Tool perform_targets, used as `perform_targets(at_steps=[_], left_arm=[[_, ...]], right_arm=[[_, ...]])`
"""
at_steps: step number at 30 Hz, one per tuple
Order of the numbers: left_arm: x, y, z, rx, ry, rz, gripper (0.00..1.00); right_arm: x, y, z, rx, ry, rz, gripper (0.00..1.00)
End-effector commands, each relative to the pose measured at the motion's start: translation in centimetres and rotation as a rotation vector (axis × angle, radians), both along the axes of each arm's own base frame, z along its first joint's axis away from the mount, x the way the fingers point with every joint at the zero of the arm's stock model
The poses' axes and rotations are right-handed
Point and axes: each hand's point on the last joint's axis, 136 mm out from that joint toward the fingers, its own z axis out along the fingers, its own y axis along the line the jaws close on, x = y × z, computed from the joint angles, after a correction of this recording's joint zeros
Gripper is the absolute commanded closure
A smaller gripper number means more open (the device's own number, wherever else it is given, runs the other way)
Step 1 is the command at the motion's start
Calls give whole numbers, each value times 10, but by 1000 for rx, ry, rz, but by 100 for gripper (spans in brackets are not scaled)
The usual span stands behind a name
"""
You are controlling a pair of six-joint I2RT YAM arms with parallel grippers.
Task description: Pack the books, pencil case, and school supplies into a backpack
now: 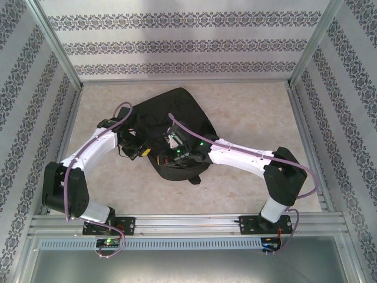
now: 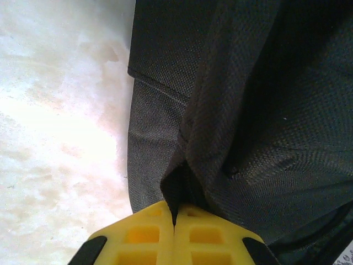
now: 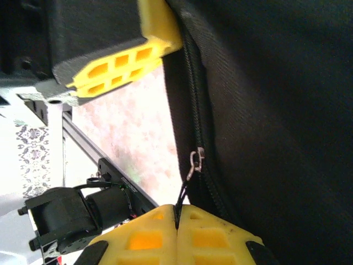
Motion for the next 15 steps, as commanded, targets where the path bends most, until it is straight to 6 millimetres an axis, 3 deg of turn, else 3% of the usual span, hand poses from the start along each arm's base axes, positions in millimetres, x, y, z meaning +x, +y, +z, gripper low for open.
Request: perform_targets(at_steps=[1,8,15], left_arm=[[3,6,12,50,-29,-28,100],[2,10,11,65,-31,-34,100],[1,16,13,68,-43,-24,100]], right_arm=[[-14,-6,16,17,17,48,100],[-31,-18,15,-18,44,133,100],[-29,-41,14,-35,44,119,100]])
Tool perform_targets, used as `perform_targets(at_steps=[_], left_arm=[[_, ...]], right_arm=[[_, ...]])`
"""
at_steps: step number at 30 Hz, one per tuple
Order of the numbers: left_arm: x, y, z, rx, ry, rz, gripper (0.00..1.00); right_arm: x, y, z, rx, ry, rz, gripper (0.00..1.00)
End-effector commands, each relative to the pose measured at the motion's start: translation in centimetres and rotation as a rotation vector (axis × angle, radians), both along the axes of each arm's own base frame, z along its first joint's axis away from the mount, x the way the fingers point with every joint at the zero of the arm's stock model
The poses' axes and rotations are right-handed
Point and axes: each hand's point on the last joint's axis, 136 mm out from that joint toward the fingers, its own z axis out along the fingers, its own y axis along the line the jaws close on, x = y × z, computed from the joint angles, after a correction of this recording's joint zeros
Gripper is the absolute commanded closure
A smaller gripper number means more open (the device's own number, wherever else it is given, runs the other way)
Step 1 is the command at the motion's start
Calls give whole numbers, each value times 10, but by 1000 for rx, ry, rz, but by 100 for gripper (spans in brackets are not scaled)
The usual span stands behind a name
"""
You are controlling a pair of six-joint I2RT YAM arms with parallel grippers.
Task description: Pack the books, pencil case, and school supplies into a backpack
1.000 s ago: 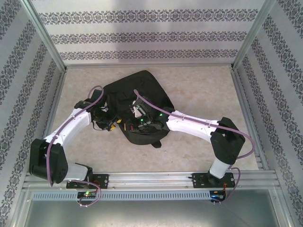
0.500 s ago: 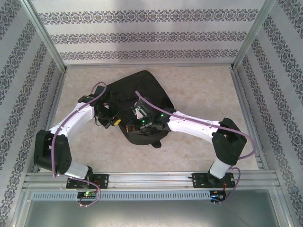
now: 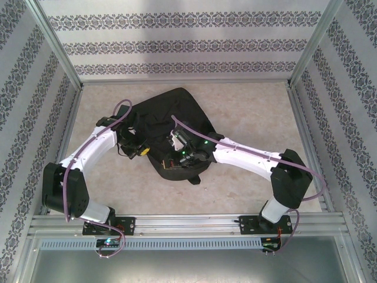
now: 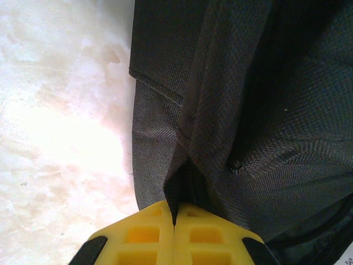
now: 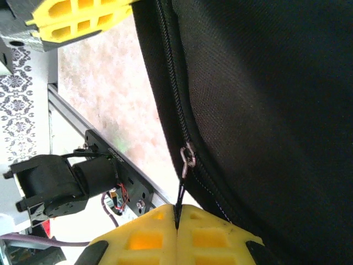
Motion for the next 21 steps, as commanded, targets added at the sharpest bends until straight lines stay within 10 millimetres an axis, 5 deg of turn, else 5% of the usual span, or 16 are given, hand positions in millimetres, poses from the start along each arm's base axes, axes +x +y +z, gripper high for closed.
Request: perform_targets(at_steps=[1,21], left_arm=[[1,14,7,45,-35,7,100],[2,31,14,96,-61,14,100]], right_arm=[[-12,-20,10,6,27,33,100],[-33,-60,12,-92,21,169,100]])
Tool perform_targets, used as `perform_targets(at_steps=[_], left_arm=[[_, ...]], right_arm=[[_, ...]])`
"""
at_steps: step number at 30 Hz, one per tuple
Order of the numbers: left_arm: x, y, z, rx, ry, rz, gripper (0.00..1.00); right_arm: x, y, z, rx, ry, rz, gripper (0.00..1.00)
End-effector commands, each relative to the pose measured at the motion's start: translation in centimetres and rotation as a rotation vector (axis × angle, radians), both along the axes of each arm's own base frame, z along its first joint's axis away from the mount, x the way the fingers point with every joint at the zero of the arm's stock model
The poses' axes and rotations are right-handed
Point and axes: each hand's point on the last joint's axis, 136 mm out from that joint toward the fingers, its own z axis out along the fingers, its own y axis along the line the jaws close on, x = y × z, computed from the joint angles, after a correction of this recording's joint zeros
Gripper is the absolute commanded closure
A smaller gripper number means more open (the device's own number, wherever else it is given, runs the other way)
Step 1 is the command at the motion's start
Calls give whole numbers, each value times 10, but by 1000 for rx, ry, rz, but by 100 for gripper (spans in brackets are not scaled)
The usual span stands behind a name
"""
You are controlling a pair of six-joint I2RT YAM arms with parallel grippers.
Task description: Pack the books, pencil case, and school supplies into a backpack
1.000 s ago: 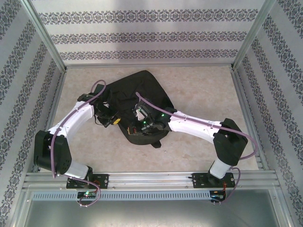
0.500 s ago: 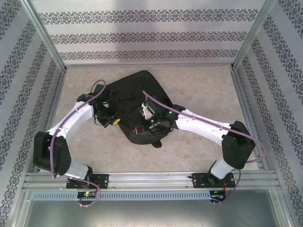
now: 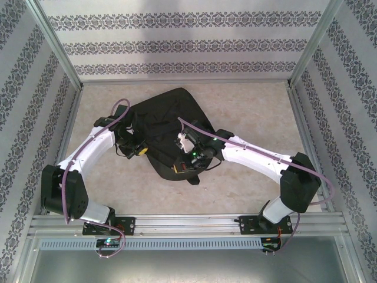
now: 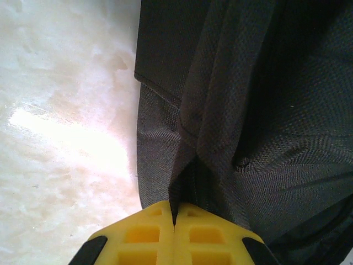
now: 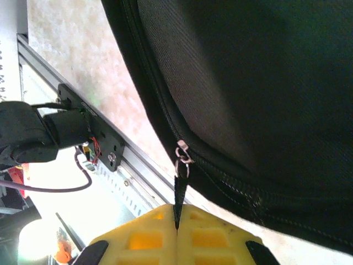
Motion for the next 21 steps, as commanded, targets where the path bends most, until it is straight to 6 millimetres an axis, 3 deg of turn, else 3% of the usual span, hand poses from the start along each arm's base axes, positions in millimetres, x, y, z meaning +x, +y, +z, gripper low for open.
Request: perform_targets(at_steps=[1,4,8,13,17,21], left_arm=[[3,25,10,78,-43,28,100],[8,29,18,92,-73,17,100],[19,33,32,116,-120,10,100],[31,36,52,112,-158,26,58],[13,50,68,154,-151,67,31],[-17,63,74,174,-150,114,24]], right_arm=[[-10,-21,11,-25,6,33,100],[-7,-22,14,-17,-8,38,100],[-7,14,37,77,-28,47,100],[3,83,59,194,12,-18,100],[8,134,80,276,44,-38,100],[12,164,99,329,50,-48,100]])
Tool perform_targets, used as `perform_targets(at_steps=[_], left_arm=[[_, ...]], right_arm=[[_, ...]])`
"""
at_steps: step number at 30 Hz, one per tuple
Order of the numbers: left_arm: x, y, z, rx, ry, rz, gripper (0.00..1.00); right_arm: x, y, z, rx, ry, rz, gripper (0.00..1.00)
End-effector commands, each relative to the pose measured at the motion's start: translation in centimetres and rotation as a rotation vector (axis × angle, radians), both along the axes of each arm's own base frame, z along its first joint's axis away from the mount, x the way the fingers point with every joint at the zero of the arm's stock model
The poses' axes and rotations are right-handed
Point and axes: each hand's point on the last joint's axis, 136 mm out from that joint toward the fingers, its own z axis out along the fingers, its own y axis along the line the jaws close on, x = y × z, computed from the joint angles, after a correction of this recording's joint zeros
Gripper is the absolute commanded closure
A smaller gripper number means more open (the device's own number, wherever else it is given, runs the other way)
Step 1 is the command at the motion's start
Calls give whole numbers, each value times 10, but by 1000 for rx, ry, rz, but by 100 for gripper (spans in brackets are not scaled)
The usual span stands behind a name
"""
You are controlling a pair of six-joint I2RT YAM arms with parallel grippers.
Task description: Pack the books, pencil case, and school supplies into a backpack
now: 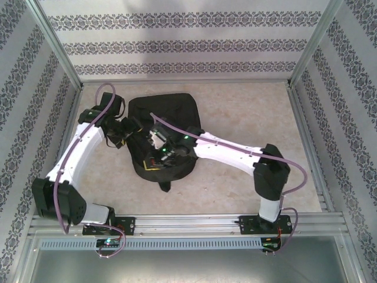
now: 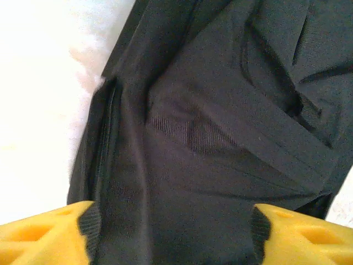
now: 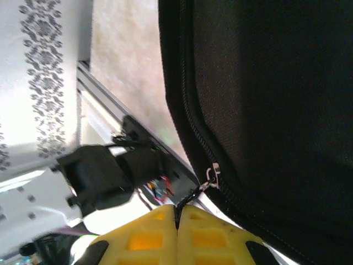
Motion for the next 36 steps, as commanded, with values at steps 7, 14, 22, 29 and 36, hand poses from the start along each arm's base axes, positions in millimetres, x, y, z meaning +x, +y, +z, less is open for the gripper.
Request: perform_targets(at_steps=[7,14,22,29,36], left_arm=[[-78,17,-11,-5,57,76,29],[-92,9,-36,-45,130,55,42],[-99,-1,-49,-80,203,18,50],[-108,4,-63,-32,249,-5,58],[-102,14,-64,32,238,2,69]], right_arm=[[10,31,45,149,-43,-34,100],[6,16,12,99,-40,-55,100],[6,15,-3,73,-29,-61,100],[2,20,-2,85,-18,-45,100],[-5,15,-2,69,-19,-23,100]])
